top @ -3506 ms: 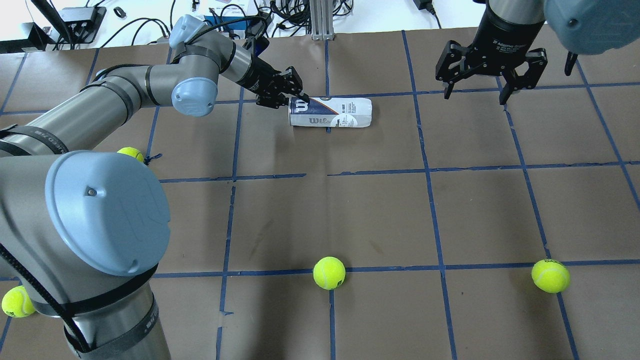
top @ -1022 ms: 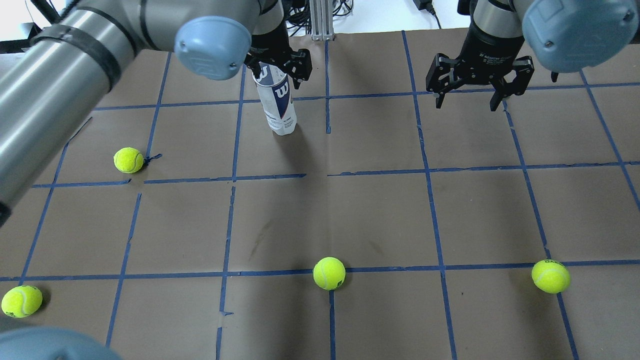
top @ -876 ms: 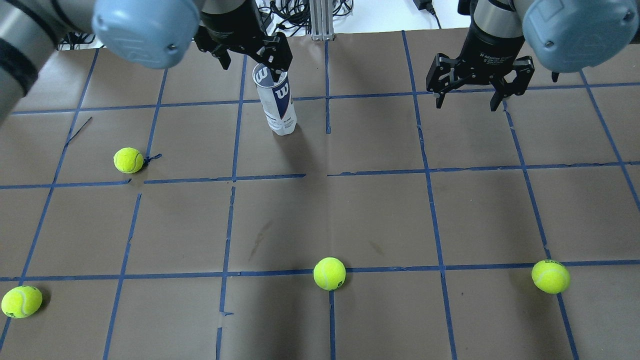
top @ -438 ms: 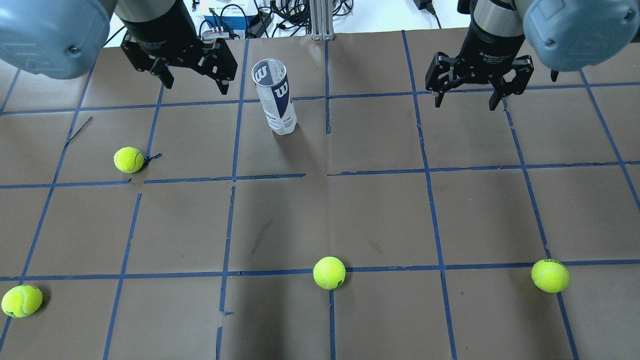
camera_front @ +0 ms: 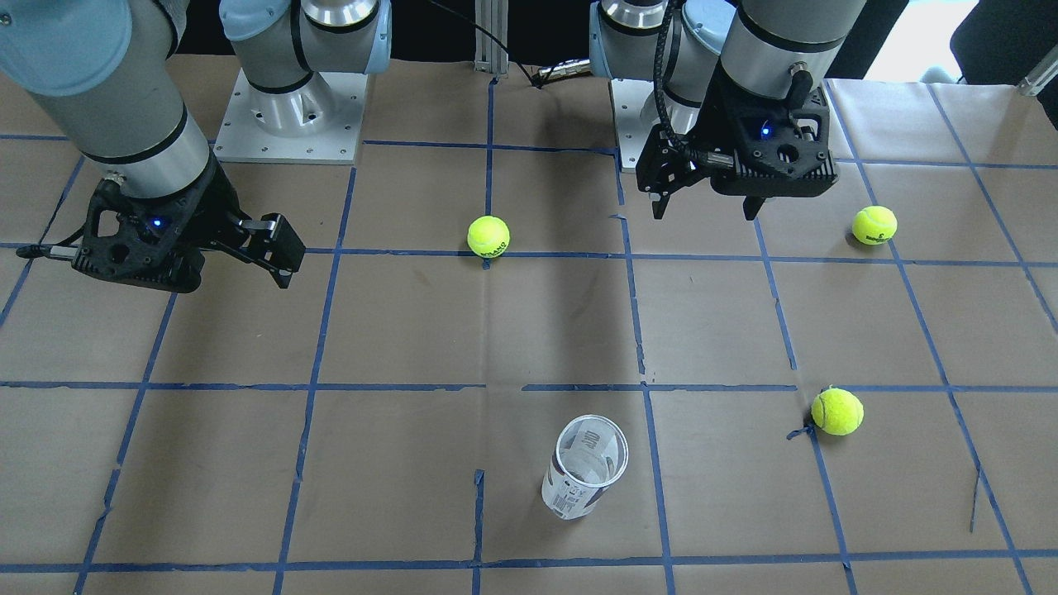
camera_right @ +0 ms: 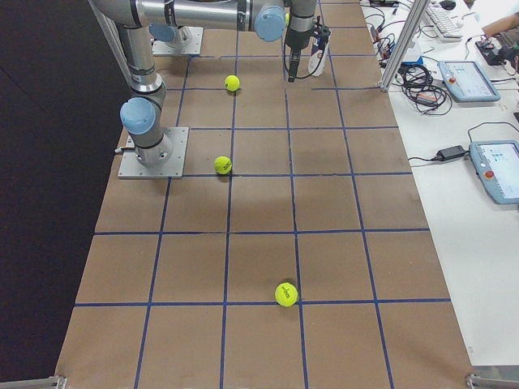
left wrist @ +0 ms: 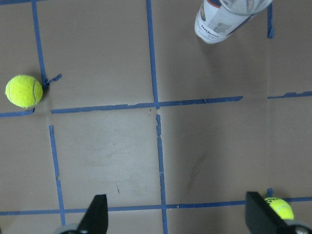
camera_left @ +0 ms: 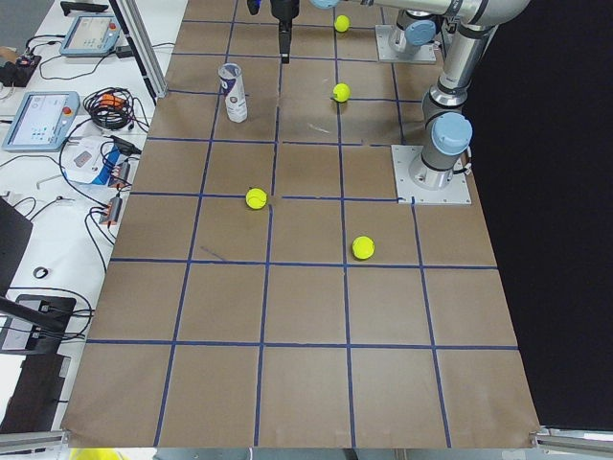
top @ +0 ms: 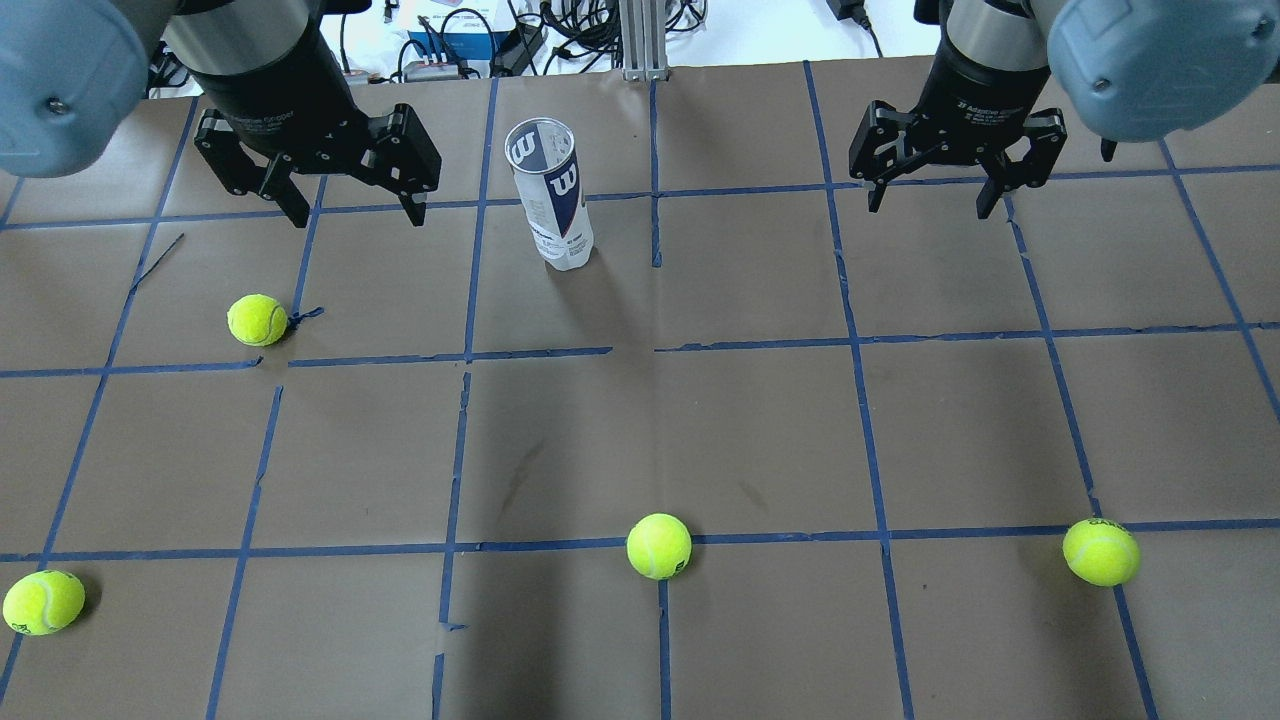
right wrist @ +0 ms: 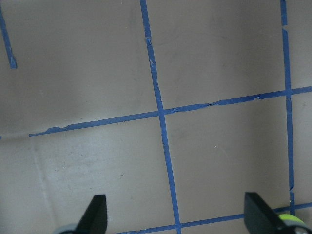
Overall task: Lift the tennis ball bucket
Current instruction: 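Release the upright can and raise the left gripper away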
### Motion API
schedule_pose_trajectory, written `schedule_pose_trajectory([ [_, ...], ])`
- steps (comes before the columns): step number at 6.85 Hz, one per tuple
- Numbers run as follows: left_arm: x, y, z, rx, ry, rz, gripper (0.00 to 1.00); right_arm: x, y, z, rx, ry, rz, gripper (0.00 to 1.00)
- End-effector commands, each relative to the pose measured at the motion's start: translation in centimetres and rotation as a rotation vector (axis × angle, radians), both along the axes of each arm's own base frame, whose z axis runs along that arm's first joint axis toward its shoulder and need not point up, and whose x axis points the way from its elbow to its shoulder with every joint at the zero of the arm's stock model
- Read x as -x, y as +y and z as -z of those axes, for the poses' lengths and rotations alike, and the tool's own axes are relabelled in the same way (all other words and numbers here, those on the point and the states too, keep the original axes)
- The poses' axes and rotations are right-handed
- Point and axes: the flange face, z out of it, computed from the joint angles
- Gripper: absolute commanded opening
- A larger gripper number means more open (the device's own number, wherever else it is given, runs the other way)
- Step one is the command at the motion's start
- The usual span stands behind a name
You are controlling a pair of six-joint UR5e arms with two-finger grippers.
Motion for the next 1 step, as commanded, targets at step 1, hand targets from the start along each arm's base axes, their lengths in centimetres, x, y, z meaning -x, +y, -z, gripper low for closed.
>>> schedule_pose_trajectory([
  [1, -0.02, -0.17, -0.32, 0.040, 0.002, -0.009, 1.00, -0.07, 0.00, -0.01, 0.000, -0.001, 0.003, 1.00],
])
